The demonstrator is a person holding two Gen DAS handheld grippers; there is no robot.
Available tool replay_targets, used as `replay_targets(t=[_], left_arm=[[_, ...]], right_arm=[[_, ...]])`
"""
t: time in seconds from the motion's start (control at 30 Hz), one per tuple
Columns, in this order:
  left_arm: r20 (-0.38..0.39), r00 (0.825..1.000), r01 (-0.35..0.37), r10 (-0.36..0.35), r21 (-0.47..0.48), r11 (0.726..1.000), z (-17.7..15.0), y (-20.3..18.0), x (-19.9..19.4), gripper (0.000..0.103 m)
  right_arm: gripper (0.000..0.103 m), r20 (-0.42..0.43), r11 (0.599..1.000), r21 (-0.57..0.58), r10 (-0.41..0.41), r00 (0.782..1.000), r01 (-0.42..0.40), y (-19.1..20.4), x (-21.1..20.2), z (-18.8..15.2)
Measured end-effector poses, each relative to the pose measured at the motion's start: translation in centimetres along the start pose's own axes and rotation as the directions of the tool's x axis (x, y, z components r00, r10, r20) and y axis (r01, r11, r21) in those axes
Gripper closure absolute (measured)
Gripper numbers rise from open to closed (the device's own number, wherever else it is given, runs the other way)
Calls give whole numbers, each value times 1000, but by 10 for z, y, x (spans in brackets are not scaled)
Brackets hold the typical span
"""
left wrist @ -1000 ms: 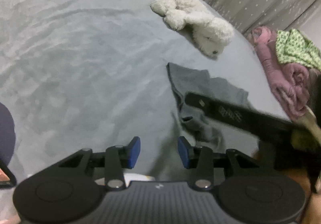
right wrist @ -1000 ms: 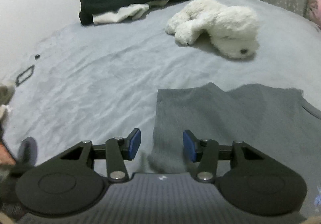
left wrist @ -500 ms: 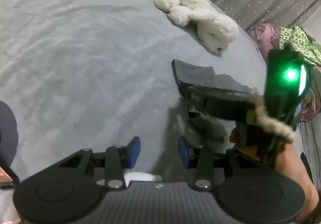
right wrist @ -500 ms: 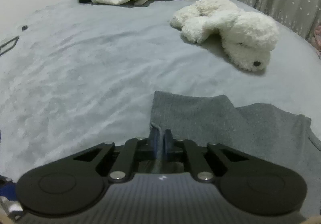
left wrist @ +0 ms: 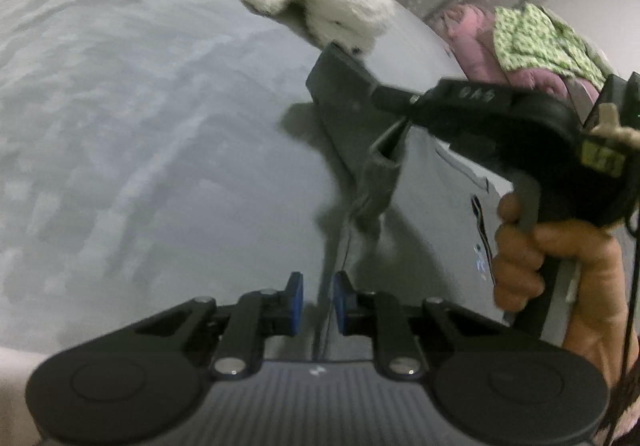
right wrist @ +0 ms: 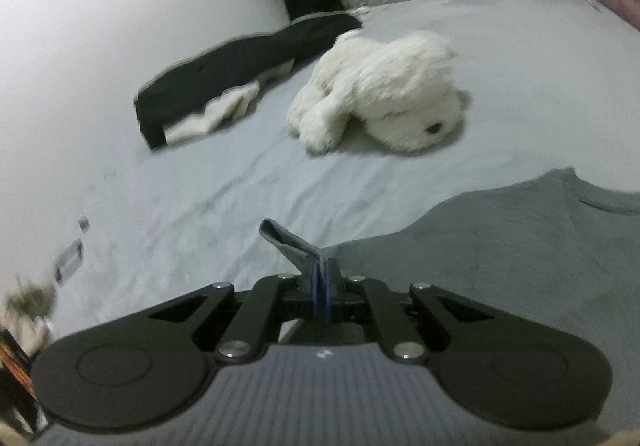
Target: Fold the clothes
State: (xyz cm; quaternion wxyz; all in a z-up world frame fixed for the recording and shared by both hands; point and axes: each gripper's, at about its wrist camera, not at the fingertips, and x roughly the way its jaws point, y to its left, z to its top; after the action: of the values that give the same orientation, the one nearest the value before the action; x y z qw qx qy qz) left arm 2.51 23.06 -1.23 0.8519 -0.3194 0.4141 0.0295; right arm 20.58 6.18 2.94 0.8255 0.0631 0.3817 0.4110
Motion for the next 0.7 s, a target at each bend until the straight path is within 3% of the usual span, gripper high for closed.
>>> replay_targets(t=[0.4, 0.7], left_arm=[[-100, 991, 103, -93, 108, 989, -12, -27, 20, 87], [-169, 980, 137, -106, 184, 973, -26, -47, 30, 87]], right_arm=[[100, 153, 943, 325, 27, 988, -76, -93, -56, -18], [100, 131, 892, 451, -76, 988, 8, -143, -65, -52]])
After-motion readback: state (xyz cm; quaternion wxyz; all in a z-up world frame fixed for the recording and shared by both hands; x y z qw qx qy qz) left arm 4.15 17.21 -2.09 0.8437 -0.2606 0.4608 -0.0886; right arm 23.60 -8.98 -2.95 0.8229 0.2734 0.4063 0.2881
